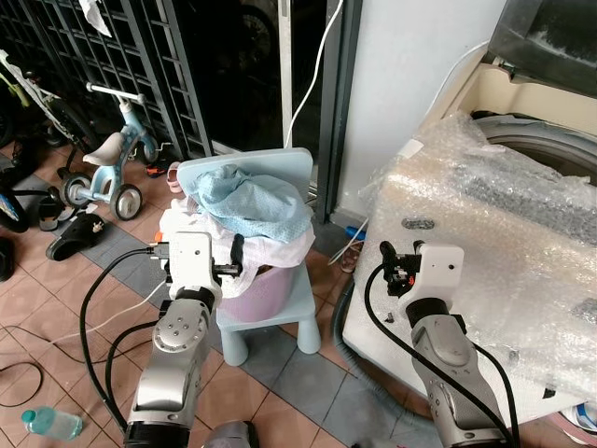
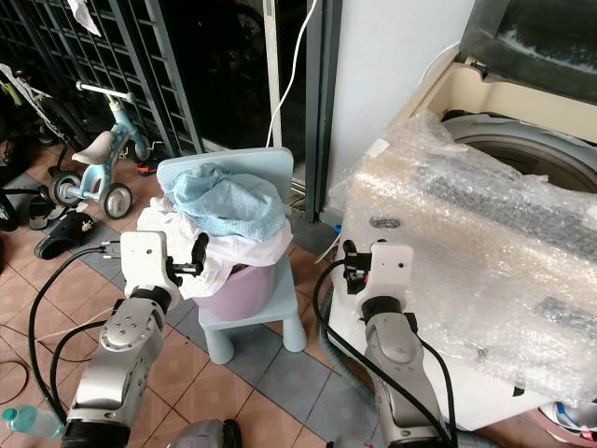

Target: Clothes washing

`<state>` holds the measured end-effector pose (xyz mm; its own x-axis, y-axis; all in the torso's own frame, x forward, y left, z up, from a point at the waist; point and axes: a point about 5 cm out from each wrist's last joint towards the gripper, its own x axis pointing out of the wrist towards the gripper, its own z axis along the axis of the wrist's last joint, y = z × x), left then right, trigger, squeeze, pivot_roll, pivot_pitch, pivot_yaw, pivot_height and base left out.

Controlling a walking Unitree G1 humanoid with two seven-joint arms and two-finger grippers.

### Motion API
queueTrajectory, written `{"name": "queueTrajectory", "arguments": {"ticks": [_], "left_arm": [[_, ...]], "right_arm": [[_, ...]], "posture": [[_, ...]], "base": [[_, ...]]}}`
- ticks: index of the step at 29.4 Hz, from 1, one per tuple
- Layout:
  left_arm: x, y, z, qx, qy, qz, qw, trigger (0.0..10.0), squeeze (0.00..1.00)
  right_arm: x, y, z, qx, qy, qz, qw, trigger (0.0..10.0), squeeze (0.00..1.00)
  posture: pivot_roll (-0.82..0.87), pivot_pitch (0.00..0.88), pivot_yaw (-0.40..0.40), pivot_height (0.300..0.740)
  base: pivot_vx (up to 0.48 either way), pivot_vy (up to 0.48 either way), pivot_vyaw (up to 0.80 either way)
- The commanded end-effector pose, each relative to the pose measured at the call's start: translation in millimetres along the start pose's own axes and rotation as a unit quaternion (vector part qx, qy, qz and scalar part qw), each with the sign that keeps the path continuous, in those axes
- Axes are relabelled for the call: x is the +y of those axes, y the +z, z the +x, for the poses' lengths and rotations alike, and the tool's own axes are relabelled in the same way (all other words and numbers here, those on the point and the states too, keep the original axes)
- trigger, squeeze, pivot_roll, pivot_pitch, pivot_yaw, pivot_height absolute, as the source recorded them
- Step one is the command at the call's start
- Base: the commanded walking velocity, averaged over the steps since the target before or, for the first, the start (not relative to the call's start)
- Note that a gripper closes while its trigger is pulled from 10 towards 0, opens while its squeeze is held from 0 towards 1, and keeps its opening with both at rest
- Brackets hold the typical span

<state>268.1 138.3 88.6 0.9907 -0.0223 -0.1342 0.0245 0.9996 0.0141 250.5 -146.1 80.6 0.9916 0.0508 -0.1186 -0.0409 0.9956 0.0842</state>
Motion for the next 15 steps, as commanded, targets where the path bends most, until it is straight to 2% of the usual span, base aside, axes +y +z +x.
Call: {"name": "queueTrajectory", "arguments": {"ticks": [1,2,4,7,10,15], "left_arm": [[-0.5,3,-0.3,-0.002,0.0,0.011,1.0,10.0,0.0],[-0.5,3,-0.3,-0.002,0.0,0.011,1.0,10.0,0.0],[-4.5,0,0.8,0.005,-0.005,0.013,1.0,10.0,0.0],[-9.2,3,3.4,0.0,-0.012,0.011,1.0,10.0,0.0],[-12.0,4,5.3,-0.005,-0.018,0.007,1.0,10.0,0.0],[-10.1,6,4.7,-0.012,-0.014,-0.003,1.0,10.0,0.0]], "right_arm": [[-0.4,3,0.6,0.005,-0.008,-0.006,1.0,10.0,0.0],[-0.4,3,0.6,0.005,-0.008,-0.006,1.0,10.0,0.0],[6.4,0,2.3,0.019,0.01,-0.015,1.0,10.0,0.0],[11.7,5,4.9,0.017,0.003,0.023,1.0,10.0,0.0],[10.9,4,7.6,0.037,0.001,0.023,0.999,10.0,0.0],[5.0,4,7.2,0.037,0.002,0.037,0.999,10.0,0.0]], "posture": [[-0.05,0.0,0.056,0.74],[-0.05,0.0,0.056,0.74],[-0.05,0.0,0.052,0.74],[-0.06,0.0,0.052,0.74],[-0.06,0.0,0.051,0.74],[-0.05,0.0,0.052,0.74]], "base": [[0.0,0.0,0.0],[0.0,0.0,0.0],[0.0,0.48,0.0],[0.0,0.48,0.0],[0.0,0.48,0.0],[0.0,0.48,0.0]]}}
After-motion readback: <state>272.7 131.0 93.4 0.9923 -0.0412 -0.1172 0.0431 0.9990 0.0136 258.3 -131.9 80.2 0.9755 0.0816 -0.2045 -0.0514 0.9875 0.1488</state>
